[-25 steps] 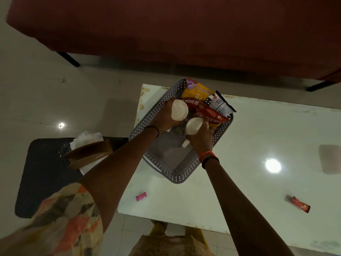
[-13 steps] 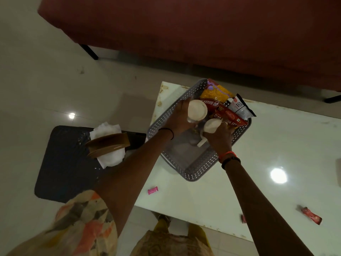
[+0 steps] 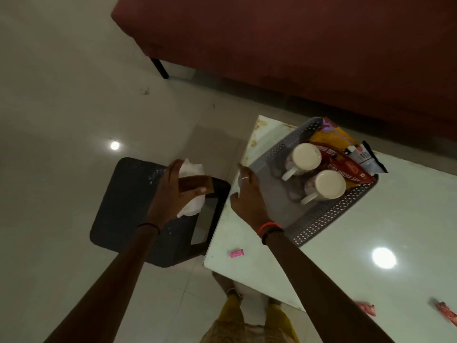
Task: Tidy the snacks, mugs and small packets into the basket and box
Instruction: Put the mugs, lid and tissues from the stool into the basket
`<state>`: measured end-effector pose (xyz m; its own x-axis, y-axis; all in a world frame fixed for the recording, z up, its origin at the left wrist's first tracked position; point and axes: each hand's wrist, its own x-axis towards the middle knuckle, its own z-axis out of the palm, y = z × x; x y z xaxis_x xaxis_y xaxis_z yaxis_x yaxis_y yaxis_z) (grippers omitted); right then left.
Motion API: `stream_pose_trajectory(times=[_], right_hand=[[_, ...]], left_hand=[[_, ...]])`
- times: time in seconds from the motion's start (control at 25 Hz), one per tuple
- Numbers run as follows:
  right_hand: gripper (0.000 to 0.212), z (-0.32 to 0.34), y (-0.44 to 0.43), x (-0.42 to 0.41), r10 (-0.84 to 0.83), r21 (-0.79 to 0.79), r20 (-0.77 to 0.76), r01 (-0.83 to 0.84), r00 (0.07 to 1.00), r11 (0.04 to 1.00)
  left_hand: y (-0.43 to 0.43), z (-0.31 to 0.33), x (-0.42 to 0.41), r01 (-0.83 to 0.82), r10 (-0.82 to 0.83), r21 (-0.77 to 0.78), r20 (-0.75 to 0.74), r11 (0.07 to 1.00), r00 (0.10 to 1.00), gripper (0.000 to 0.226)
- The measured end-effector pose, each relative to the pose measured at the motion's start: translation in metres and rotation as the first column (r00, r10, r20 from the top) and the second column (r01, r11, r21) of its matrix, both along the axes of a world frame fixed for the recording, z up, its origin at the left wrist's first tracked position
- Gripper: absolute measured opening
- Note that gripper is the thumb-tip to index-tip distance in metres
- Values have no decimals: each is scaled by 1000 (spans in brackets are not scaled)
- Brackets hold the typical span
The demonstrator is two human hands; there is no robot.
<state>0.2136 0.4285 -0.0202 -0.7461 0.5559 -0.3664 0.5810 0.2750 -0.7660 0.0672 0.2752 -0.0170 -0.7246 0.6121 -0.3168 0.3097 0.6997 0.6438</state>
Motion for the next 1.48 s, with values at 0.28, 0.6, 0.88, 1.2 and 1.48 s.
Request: stream_pose_trajectory(times=[0.28, 0.6, 0.88, 1.2, 1.48], right_hand=[[85, -25, -48, -61, 398, 12, 160, -405, 903, 914], [50, -24, -56, -79, 357, 184, 153, -381, 922, 906], [44, 15, -43, -41, 234, 174, -11, -229, 972, 958], [44, 37, 24, 56, 5, 246, 30, -12, 1000, 969], [32, 7, 48, 126, -244, 192, 165, 211, 956, 958]], left_hand=[[-58, -20, -44, 244, -231, -276, 79, 929, 970, 96], [-64, -11, -50, 210, -202, -190, 65, 959, 977, 51], [-47, 28, -52, 219, -221, -106, -9, 970, 975, 49], [62, 45, 1, 455, -456, 108, -14, 884, 890, 46], [144, 10, 56, 644, -643, -2, -30, 765, 765, 50]])
